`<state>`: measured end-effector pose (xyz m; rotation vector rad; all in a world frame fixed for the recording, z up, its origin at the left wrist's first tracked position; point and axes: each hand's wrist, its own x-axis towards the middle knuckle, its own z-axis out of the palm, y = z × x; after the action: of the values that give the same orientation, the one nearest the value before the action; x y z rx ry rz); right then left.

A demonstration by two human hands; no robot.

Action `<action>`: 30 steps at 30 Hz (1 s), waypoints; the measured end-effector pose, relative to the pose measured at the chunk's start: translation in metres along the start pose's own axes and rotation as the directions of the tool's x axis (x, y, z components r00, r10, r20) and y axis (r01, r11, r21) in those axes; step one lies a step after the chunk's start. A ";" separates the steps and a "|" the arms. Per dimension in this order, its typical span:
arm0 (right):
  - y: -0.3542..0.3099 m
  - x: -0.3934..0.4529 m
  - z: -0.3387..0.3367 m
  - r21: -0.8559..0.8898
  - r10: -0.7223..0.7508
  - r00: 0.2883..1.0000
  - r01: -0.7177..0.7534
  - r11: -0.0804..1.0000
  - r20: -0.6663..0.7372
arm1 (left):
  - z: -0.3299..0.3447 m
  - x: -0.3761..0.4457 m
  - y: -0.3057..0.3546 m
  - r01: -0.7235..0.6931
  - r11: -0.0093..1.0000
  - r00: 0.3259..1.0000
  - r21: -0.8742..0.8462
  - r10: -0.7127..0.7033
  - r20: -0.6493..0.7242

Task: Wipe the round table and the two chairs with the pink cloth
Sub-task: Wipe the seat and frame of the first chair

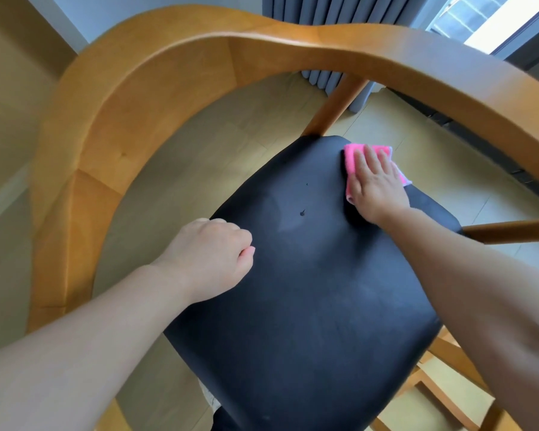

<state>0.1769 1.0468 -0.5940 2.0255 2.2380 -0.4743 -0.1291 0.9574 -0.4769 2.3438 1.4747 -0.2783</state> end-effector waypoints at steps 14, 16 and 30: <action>-0.098 -0.060 0.033 -0.064 -0.233 0.969 0.239 0.969 0.087 | -0.006 -0.026 -0.005 -0.085 0.996 0.996 -0.005 0.085 0.027; -0.119 -0.072 0.043 -0.096 -0.343 0.932 0.355 0.930 0.120 | -0.008 -0.028 -0.008 -0.102 0.995 0.993 -0.017 0.102 0.053; -0.100 -0.007 0.023 -0.123 -0.331 0.937 0.343 0.931 0.111 | -0.004 -0.039 -0.020 0.002 0.994 0.996 -0.106 0.007 0.087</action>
<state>0.0757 1.0262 -0.5972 1.5259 2.4941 -0.4080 -0.1643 0.9347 -0.4634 2.2213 1.4101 -0.2912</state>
